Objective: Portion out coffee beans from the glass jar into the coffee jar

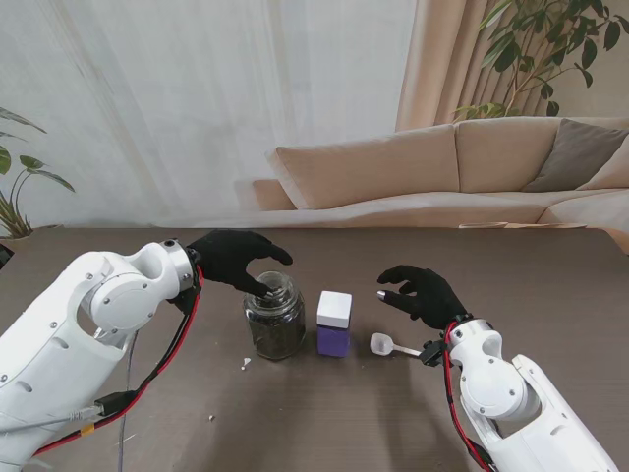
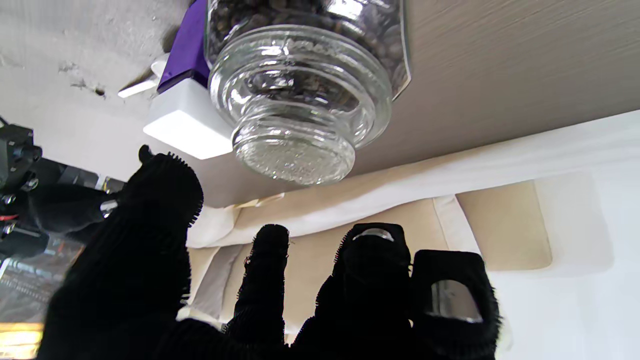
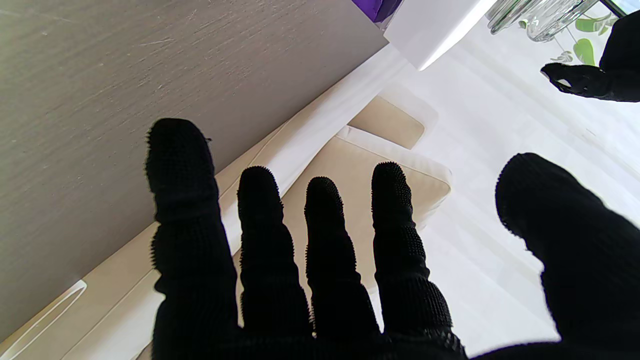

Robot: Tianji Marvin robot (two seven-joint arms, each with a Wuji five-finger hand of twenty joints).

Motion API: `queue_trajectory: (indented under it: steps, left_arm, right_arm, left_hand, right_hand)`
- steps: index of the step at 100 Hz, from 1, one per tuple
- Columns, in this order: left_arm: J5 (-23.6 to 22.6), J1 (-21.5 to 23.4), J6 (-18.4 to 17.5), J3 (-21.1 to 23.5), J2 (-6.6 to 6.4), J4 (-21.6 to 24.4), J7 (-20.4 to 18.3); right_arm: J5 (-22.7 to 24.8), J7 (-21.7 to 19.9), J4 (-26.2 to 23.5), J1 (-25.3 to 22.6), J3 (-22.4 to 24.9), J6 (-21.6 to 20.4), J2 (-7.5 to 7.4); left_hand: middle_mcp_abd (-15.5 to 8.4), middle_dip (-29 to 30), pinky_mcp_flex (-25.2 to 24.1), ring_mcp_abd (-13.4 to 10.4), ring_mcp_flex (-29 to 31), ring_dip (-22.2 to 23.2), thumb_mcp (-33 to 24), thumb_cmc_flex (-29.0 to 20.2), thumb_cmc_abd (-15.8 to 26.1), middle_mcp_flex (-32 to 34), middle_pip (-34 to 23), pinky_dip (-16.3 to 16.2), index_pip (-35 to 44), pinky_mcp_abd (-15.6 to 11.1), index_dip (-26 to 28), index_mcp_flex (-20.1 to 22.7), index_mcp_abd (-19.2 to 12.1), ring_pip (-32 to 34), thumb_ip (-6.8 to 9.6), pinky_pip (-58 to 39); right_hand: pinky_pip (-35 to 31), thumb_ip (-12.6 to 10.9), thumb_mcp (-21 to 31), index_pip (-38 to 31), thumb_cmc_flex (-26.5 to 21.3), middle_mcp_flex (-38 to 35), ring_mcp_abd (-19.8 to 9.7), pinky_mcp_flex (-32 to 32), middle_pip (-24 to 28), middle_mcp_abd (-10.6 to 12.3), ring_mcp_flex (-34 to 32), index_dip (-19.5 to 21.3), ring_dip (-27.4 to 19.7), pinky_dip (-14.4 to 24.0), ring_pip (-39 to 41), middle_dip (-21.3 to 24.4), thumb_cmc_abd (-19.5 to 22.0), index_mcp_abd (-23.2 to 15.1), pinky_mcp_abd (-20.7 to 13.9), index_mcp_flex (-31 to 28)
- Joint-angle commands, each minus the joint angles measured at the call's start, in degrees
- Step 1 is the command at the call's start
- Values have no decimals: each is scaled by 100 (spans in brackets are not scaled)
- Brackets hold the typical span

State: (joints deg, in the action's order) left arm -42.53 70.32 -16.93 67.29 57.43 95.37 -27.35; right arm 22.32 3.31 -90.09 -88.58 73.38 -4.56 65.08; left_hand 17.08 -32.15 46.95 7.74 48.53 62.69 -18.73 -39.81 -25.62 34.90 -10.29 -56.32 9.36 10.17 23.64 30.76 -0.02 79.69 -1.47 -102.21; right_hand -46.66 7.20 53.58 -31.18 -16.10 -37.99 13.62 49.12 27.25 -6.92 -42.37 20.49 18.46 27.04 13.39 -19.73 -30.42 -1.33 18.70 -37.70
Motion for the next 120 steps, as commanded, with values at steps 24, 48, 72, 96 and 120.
queue_trajectory:
  steps: [24, 48, 72, 96, 120]
  left_arm:
    - [-65, -278, 241, -330, -41, -176, -451]
    - [-127, -357, 289, -485, -70, -232, -621]
    - [-191, -353, 321, -580, -61, -326, -548]
    - [-338, -340, 297, -689, -25, -479, -266]
    - [-287, -414, 373, -861, -15, -632, -227]
  right_arm:
    - [-33, -114, -16, -23, -25, -4, 3]
    - [-58, -118, -18, -27, -23, 1, 5]
    - [-66, -136, -17, -25, -27, -3, 2]
    - [-72, -149, -18, -23, -35, -3, 0]
    - [-100, -167, -20, -24, -39, 6, 0]
  left_hand:
    - [146, -272, 278, -310, 250, 43, 266, 406, -101, -97, -35, 329, -12, -253, 225, -570, -226, 532, -48, -1126]
    - [155, -388, 218, -395, 283, 67, 893, 240, 27, -67, -70, 348, -85, -277, 354, -669, -242, 542, 28, -1103]
    - [132, -853, 563, -585, 726, -54, -185, 286, -393, 261, -406, 736, 20, -339, 461, -557, -238, 846, -38, -1370]
    - [-109, -1417, 1206, -855, 1416, -271, -1594, 104, -765, 860, -1078, 1353, 520, -427, 836, -269, -187, 1101, -201, -1774]
    - [-195, -1490, 1389, -875, 1652, -358, -1679, -34, -655, 1078, -1302, 1399, 1195, -427, 1313, -205, -109, 1138, -232, -1776]
  right_hand:
    - [-63, -137, -23, 58, 50, -87, -26, -3177, -48, -90, 4, 77, 37, 140, -43, -34, 84, 15, 102, -67]
    - [-62, -137, -22, 56, 47, -89, -15, -3175, -45, -85, 9, 80, 38, 145, -43, -34, 85, 19, 110, -74]
    - [-62, -136, -24, 55, 48, -87, -19, -3171, -46, -86, 13, 81, 38, 148, -45, -34, 87, 20, 105, -75]
    - [-61, -137, -20, 53, 44, -87, -21, -3174, -47, -92, 10, 83, 38, 151, -43, -33, 87, 27, 110, -86]
    - [-61, -138, -20, 52, 46, -87, -17, -3171, -45, -83, 7, 84, 38, 153, -41, -34, 94, 26, 108, -99]
